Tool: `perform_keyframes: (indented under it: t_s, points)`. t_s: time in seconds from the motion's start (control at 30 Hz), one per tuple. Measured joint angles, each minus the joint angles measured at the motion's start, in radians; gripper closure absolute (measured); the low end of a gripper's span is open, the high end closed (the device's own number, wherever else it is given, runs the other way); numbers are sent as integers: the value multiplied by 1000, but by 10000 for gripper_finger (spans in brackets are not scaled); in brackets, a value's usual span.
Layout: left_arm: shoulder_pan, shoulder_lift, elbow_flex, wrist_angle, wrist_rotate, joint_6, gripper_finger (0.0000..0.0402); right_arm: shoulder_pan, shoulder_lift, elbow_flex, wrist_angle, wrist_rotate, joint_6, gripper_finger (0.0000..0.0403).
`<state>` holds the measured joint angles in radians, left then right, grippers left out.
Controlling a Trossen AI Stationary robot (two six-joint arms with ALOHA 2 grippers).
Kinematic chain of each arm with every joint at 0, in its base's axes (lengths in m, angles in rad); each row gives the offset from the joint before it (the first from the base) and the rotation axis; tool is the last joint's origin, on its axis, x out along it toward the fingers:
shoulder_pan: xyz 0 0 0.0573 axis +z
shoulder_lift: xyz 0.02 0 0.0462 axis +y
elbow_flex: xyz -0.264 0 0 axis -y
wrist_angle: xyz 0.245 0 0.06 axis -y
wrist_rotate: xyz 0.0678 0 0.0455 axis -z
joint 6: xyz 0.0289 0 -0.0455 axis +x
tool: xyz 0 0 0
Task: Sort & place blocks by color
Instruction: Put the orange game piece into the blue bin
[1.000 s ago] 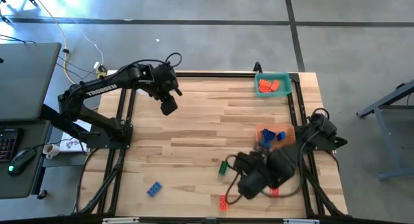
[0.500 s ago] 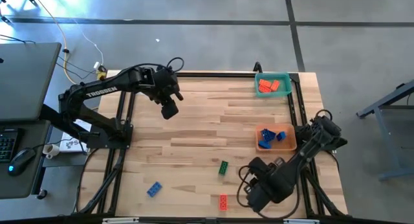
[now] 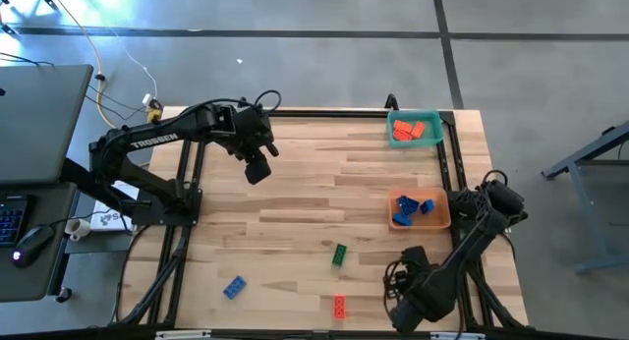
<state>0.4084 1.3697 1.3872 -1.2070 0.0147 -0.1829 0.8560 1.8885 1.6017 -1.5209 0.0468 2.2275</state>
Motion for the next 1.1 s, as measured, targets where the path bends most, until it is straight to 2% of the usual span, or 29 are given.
perform_keyframes:
  t_s: [0.23, 0.43, 0.7, 1.1]
  points:
    - [0, 0, 0, 0, 0, -1, 215, 25, 0, -108, 136, -11, 9, 190]
    - [0, 0, 0, 0, 0, -11, 215, 48, 0, -193, 214, -105, 18, 190]
    - [0, 1, 0, 0, 0, -27, 215, 57, 0, -261, 369, -113, 20, 190]
    - [0, 1, 0, 0, 0, -50, 215, 64, 0, -314, 444, -171, 28, 190]
